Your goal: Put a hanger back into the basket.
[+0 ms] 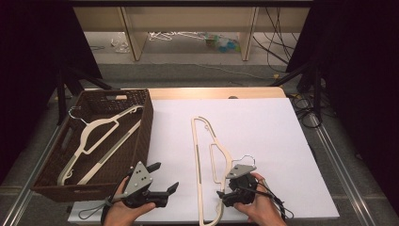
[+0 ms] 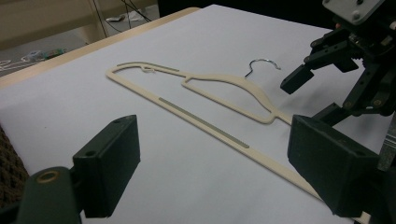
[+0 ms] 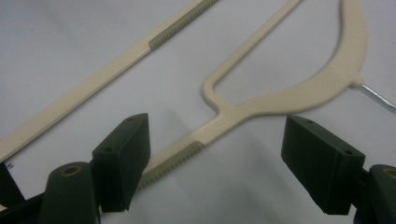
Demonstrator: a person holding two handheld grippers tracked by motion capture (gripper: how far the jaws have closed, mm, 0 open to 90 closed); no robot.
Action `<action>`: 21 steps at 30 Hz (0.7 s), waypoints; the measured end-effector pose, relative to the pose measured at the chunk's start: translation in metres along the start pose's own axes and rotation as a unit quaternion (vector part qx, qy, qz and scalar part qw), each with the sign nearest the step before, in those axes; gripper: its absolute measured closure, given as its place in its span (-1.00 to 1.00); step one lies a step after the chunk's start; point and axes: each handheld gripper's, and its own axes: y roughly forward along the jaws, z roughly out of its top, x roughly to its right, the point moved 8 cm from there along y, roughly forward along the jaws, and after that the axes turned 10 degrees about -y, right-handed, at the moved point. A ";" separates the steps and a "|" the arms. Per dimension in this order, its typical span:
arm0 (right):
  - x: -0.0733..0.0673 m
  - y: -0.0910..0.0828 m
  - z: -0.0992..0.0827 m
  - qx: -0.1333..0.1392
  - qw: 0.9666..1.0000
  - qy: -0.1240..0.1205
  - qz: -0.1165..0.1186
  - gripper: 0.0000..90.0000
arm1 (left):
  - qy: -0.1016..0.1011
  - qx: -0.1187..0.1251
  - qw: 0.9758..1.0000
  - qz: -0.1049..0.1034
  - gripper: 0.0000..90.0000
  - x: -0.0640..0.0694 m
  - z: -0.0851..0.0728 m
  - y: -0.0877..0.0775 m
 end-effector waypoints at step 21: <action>0.026 -0.008 -0.023 -0.072 0.997 -0.002 0.042 0.25 | 0.012 -0.007 1.000 -0.003 -0.60 0.001 -0.004 0.001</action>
